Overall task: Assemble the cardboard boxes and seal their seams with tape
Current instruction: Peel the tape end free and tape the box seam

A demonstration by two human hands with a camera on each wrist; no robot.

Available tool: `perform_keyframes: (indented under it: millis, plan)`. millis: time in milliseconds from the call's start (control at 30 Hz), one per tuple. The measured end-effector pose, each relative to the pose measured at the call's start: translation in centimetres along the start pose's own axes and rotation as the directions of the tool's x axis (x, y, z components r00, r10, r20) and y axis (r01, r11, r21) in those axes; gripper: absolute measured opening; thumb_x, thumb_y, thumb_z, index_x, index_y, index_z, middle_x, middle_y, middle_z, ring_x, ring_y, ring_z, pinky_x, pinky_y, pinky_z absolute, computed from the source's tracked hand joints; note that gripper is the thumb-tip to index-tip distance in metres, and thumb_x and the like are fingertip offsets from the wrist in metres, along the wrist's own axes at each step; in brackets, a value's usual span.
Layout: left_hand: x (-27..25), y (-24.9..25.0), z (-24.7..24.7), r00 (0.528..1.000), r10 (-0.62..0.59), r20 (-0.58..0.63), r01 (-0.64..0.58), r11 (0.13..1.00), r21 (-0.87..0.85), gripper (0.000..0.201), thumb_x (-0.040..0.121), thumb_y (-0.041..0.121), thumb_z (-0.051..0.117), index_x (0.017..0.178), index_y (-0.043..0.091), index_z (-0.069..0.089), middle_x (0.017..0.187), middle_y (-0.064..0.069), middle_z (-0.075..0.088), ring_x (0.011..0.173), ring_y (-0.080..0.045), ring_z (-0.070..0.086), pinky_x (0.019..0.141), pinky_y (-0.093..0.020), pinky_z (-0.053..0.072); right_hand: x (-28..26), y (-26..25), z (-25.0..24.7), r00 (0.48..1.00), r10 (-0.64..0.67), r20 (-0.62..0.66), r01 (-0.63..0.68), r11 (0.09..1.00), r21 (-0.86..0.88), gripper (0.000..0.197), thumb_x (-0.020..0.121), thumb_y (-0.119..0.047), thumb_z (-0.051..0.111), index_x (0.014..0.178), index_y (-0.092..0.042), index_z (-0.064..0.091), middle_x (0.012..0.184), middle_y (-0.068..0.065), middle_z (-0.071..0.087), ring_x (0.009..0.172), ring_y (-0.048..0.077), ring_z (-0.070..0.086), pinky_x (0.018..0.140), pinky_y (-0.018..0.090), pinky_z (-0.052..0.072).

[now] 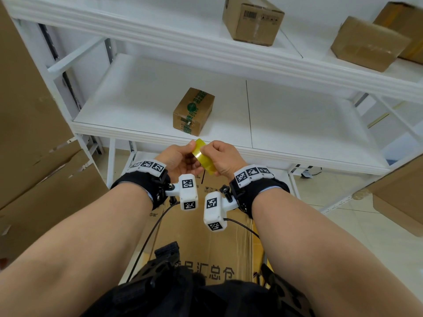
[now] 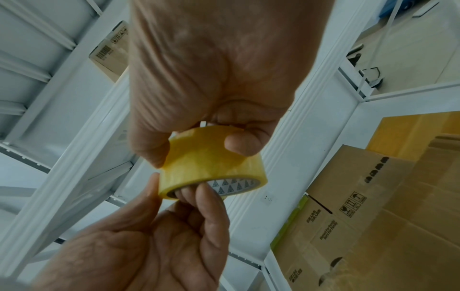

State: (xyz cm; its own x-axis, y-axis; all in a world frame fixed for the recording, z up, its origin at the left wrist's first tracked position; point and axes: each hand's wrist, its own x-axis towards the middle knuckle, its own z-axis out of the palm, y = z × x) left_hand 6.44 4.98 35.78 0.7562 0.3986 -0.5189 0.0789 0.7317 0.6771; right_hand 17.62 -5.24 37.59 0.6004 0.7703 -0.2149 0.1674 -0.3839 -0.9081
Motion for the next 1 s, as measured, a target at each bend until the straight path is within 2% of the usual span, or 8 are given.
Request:
perform_keyframes:
  millis: [167,300,433,533,633,733,833,1000]
  plan:
    - [0.0,0.0,0.0,0.996,0.046,0.074,-0.048,0.998,0.031,0.036,0.09,0.044,0.059,0.097,0.008,0.063,0.071,-0.002,0.059,0.067,-0.014,0.059,0.064,-0.029,0.056,0.2,-0.2,0.3,0.999,0.02,-0.041,-0.016,0.995,0.098,0.027,0.093,-0.041,0.063,0.08,-0.017,0.061,0.077,0.006,0.071,0.067,0.019,0.065,0.055,0.031,0.057]
    - [0.3,0.2,0.2,0.986,0.147,0.075,-0.159,0.968,0.196,0.014,0.091,0.022,0.062,0.097,0.011,0.056,0.084,-0.004,0.06,0.078,-0.016,0.057,0.069,-0.029,0.052,0.5,0.0,0.4,0.998,0.07,0.002,-0.068,0.97,0.232,0.023,0.096,-0.035,0.063,0.087,-0.013,0.063,0.108,0.018,0.067,0.085,0.026,0.069,0.065,0.035,0.061]
    - [0.5,0.1,0.0,0.985,0.165,0.042,-0.17,0.969,0.181,0.01,0.095,0.013,0.056,0.085,0.012,0.055,0.085,-0.007,0.062,0.079,-0.019,0.059,0.08,-0.034,0.052,0.4,0.1,0.4,0.996,0.072,0.052,-0.082,0.97,0.227,0.02,0.097,-0.024,0.062,0.097,-0.005,0.061,0.112,0.02,0.062,0.091,0.025,0.066,0.074,0.038,0.062]
    - [0.7,-0.3,-0.1,0.987,0.157,0.033,-0.161,0.974,0.161,0.008,0.095,0.011,0.054,0.088,0.01,0.055,0.086,-0.009,0.063,0.079,-0.02,0.061,0.073,-0.033,0.056,0.4,0.2,0.3,0.996,0.072,0.056,-0.08,0.982,0.173,0.026,0.097,-0.019,0.06,0.111,0.003,0.058,0.121,0.024,0.06,0.095,0.027,0.065,0.078,0.041,0.061]
    - [0.8,-0.5,0.0,0.987,0.159,0.023,-0.161,0.972,0.173,0.007,0.096,0.009,0.053,0.089,0.008,0.056,0.086,-0.01,0.063,0.079,-0.02,0.061,0.07,-0.031,0.057,0.3,0.4,0.2,0.994,0.086,0.073,-0.097,0.983,0.158,0.02,0.097,-0.013,0.059,0.111,0.001,0.058,0.124,0.024,0.058,0.106,0.033,0.065,0.082,0.043,0.061]
    - [0.9,-0.7,0.2,0.987,0.157,0.029,-0.16,0.97,0.183,0.009,0.096,0.006,0.051,0.088,0.007,0.055,0.085,-0.011,0.062,0.077,-0.02,0.06,0.063,-0.029,0.058,0.2,0.6,0.0,0.991,0.098,0.085,-0.113,0.977,0.18,0.009,0.095,-0.008,0.057,0.104,-0.007,0.059,0.125,0.023,0.058,0.106,0.032,0.064,0.082,0.042,0.061]
    - [1.1,-0.7,0.3,0.988,0.151,0.022,-0.153,0.97,0.188,0.011,0.097,0.005,0.049,0.088,0.006,0.055,0.082,-0.011,0.061,0.075,-0.02,0.06,0.061,-0.028,0.058,0.3,0.9,-0.1,0.99,0.101,0.098,-0.118,0.975,0.19,0.016,0.094,-0.004,0.055,0.109,-0.007,0.06,0.126,0.022,0.059,0.11,0.033,0.064,0.077,0.037,0.061]
    - [1.2,-0.8,0.1,0.992,0.12,0.038,-0.125,0.98,0.156,0.01,0.098,0.007,0.049,0.091,0.007,0.057,0.084,-0.01,0.062,0.077,-0.02,0.06,0.07,-0.03,0.056,0.4,1.3,-0.5,0.992,0.093,0.083,-0.108,0.972,0.209,0.016,0.093,-0.004,0.055,0.106,-0.007,0.063,0.119,0.022,0.062,0.1,0.03,0.065,0.071,0.033,0.062]
